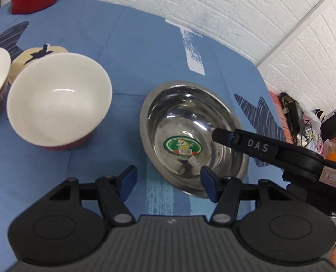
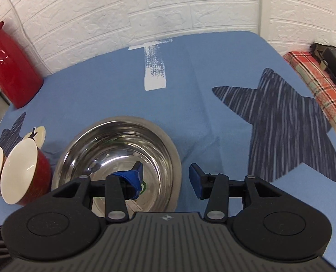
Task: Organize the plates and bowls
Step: 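Close both grippers on the steel bowl rim and lift it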
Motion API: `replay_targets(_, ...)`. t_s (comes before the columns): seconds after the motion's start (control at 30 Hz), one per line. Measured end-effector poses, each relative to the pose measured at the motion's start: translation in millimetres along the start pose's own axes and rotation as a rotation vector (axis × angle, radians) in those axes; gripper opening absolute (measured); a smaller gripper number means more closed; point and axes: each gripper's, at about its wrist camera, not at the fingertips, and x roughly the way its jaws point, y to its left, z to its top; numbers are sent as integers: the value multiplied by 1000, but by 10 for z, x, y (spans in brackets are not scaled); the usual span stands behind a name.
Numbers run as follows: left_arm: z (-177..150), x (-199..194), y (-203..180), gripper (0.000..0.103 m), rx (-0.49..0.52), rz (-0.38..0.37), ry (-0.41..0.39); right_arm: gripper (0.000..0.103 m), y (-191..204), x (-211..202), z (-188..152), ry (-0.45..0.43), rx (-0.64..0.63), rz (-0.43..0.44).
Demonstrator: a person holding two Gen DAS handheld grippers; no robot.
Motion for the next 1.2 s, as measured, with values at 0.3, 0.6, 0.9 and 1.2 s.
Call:
replay_targets(0.3,39,132,17,25,26,16,-13,32,43,113,-50,-2,-26,30)
replay_targets(0.6,-105,-111,121,16,80,-10,16,15,21,-133,-373,-16,38,127)
replay_targets(0.9,-990,-1063,213,17,202,-51,65,21,186,-1112,-1340,-61,5,179)
replay_targets(1.2,-2128,-1771,336,17,329,-98,76,25,434,-1873,-2491,-138,29,111)
